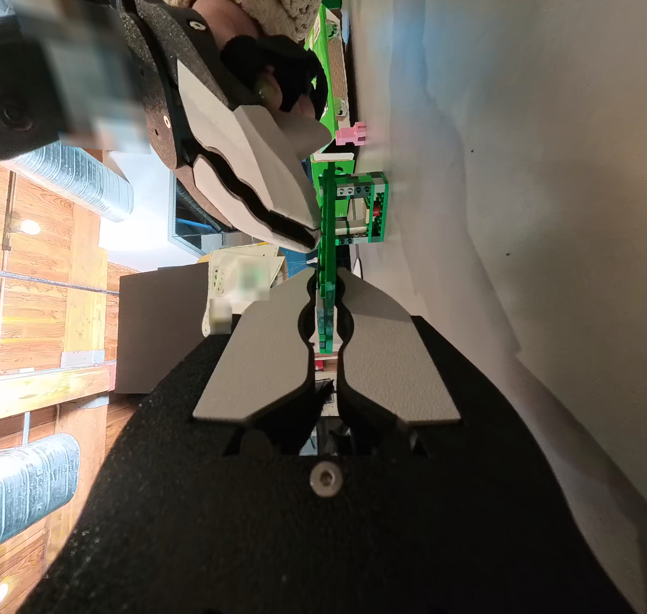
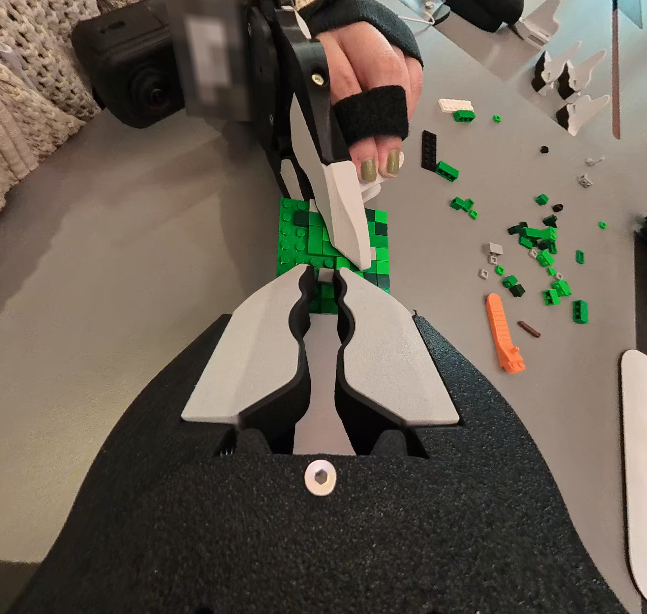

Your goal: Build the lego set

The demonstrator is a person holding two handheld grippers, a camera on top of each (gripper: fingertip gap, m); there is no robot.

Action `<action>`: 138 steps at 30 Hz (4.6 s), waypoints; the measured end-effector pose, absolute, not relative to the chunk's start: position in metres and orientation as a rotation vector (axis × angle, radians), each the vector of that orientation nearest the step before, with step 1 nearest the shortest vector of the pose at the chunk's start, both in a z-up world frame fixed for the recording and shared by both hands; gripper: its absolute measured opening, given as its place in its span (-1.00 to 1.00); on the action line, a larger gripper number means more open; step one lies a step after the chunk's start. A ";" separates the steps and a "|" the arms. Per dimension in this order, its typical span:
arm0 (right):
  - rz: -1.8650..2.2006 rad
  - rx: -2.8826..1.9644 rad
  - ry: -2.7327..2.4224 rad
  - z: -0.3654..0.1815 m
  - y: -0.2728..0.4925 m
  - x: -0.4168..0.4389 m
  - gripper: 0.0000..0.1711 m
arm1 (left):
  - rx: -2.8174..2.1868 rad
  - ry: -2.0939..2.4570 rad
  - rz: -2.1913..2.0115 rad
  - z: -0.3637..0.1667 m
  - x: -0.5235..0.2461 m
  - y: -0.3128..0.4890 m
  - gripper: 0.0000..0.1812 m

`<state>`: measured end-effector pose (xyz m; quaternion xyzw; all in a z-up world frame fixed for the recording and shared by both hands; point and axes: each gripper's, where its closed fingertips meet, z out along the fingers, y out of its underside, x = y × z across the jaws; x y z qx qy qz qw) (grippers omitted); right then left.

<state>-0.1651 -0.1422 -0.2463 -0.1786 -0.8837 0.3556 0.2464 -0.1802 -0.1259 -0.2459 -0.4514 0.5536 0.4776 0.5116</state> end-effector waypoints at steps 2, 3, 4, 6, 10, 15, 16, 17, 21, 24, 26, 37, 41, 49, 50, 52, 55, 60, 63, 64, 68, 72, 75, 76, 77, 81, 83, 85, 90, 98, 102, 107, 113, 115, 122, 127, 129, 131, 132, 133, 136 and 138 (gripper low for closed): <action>0.962 -0.487 -2.405 -0.247 -0.142 -0.166 -0.89 | -1.084 1.337 1.154 -0.246 -0.180 -0.126 -0.94; 0.961 -0.489 -2.410 -0.247 -0.142 -0.166 -0.90 | -1.083 1.338 1.155 -0.246 -0.180 -0.126 -0.94; 0.959 -0.491 -2.412 -0.247 -0.142 -0.166 -0.91 | -1.083 1.340 1.155 -0.247 -0.180 -0.126 -0.94; 0.951 -0.489 -2.406 -0.247 -0.141 -0.166 -0.93 | -1.082 1.339 1.155 -0.247 -0.180 -0.126 -0.94; 0.943 -0.485 -2.397 -0.246 -0.140 -0.167 -0.97 | -1.082 1.339 1.154 -0.247 -0.179 -0.126 -0.94; 0.943 -0.481 -2.396 -0.247 -0.141 -0.167 -0.97 | -1.081 1.341 1.153 -0.247 -0.179 -0.127 -0.94; 0.943 -0.481 -2.398 -0.247 -0.141 -0.167 -0.97 | -1.081 1.341 1.153 -0.247 -0.179 -0.127 -0.94; 0.945 -0.481 -2.399 -0.247 -0.141 -0.167 -0.96 | -1.082 1.339 1.152 -0.247 -0.179 -0.127 -0.94; 0.955 -0.483 -2.401 -0.247 -0.141 -0.167 -0.94 | -1.087 1.335 1.145 -0.247 -0.179 -0.127 -0.94; 0.958 -0.484 -2.409 -0.248 -0.142 -0.166 -0.94 | -1.084 1.343 1.147 -0.248 -0.179 -0.127 -0.94; 0.961 -0.484 -2.408 -0.248 -0.142 -0.166 -0.93 | -1.083 1.340 1.144 -0.247 -0.178 -0.127 -0.94; 0.957 -0.477 -2.411 -0.249 -0.144 -0.165 -0.93 | -1.079 1.347 1.146 -0.248 -0.177 -0.128 -0.94; 0.957 -0.478 -2.412 -0.249 -0.144 -0.165 -0.93 | -1.081 1.349 1.145 -0.249 -0.177 -0.128 -0.94; 0.968 -0.478 -2.409 -0.248 -0.144 -0.165 -0.92 | -1.084 1.347 1.148 -0.248 -0.178 -0.127 -0.94; 0.973 -0.481 -2.412 -0.248 -0.144 -0.164 -0.91 | -1.083 1.346 1.150 -0.248 -0.178 -0.127 -0.94; 0.967 -0.493 -2.426 -0.249 -0.143 -0.163 -0.88 | -1.077 1.344 1.155 -0.247 -0.177 -0.128 -0.94; 0.951 -0.496 -2.438 -0.251 -0.144 -0.162 -0.88 | -1.071 1.360 1.163 -0.249 -0.176 -0.128 -0.94; 0.953 -0.490 -2.444 -0.251 -0.144 -0.161 -0.93 | -1.065 1.379 1.167 -0.251 -0.175 -0.127 -0.94; 0.996 -0.504 -2.442 -0.245 -0.143 -0.159 -0.95 | -1.069 1.370 1.172 -0.250 -0.176 -0.127 -0.94; 0.992 -0.507 -2.439 -0.244 -0.141 -0.158 -0.95 | -1.071 1.367 1.173 -0.249 -0.177 -0.127 -0.94; 0.936 -0.525 -2.455 -0.244 -0.130 -0.156 -0.96 | -1.082 1.365 1.179 -0.250 -0.179 -0.126 -0.94; 0.928 -0.568 -2.446 -0.240 -0.119 -0.154 -0.96 | -1.091 1.365 1.180 -0.250 -0.181 -0.126 -0.94; 0.986 -0.557 -2.426 -0.236 -0.128 -0.155 -0.92 | -1.088 1.363 1.179 -0.250 -0.180 -0.126 -0.94; 0.968 -0.552 -2.434 -0.239 -0.130 -0.156 -0.90 | -1.087 1.364 1.179 -0.250 -0.180 -0.126 -0.94; 0.936 -0.544 -2.441 -0.243 -0.131 -0.158 -0.88 | -1.085 1.364 1.180 -0.249 -0.180 -0.126 -0.94; 0.924 -0.523 -2.446 -0.251 -0.137 -0.161 -0.86 | -1.078 1.363 1.180 -0.248 -0.179 -0.126 -0.94; 0.949 -0.533 -2.449 -0.252 -0.140 -0.161 -0.87 | -1.074 1.370 1.182 -0.249 -0.178 -0.126 -0.94; 0.944 -0.524 -2.449 -0.253 -0.140 -0.161 -0.87 | -1.068 1.376 1.183 -0.249 -0.177 -0.127 -0.94; 0.912 -0.495 -2.443 -0.252 -0.142 -0.161 -0.93 | -1.060 1.381 1.178 -0.249 -0.175 -0.127 -0.93; 0.909 -0.495 -2.433 -0.249 -0.139 -0.161 -1.00 | -1.059 1.384 1.187 -0.249 -0.176 -0.126 -0.93; 0.920 -0.519 -2.463 -0.250 -0.138 -0.158 -0.90 | -1.055 1.382 1.190 -0.248 -0.176 -0.126 -0.94; 0.914 -0.512 -2.464 -0.253 -0.141 -0.159 -0.85 | -1.054 1.389 1.191 -0.249 -0.176 -0.127 -0.94; 0.955 -0.492 -2.478 -0.250 -0.144 -0.155 -0.87 | -1.054 1.397 1.193 -0.251 -0.176 -0.126 -0.94; 0.964 -0.489 -2.474 -0.248 -0.144 -0.154 -0.88 | -1.058 1.391 1.195 -0.250 -0.177 -0.126 -0.94; 0.987 -0.460 -2.508 -0.248 -0.147 -0.148 -0.91 | -1.061 1.387 1.197 -0.250 -0.177 -0.126 -0.93; 0.975 -0.488 -2.469 -0.246 -0.143 -0.154 -0.93 | -1.060 1.387 1.198 -0.250 -0.177 -0.126 -0.94; 0.955 -0.506 -2.445 -0.246 -0.141 -0.158 -0.92 | -1.060 1.388 1.199 -0.250 -0.177 -0.126 -0.94; 0.935 -0.509 -2.442 -0.249 -0.140 -0.160 -0.92 | -1.060 1.386 1.200 -0.249 -0.177 -0.126 -0.94; 0.921 -0.513 -2.439 -0.250 -0.139 -0.161 -0.92 | -1.058 1.384 1.201 -0.249 -0.177 -0.126 -0.94; 0.909 -0.514 -2.435 -0.251 -0.139 -0.163 -0.92 | -1.056 1.383 1.201 -0.249 -0.177 -0.126 -0.94; 0.879 -0.490 -2.420 -0.251 -0.140 -0.164 -0.92 | -1.054 1.382 1.204 -0.248 -0.177 -0.126 -0.93; 0.819 -0.451 -2.419 -0.252 -0.141 -0.164 -0.93 | -1.056 1.386 1.200 -0.249 -0.176 -0.127 -0.93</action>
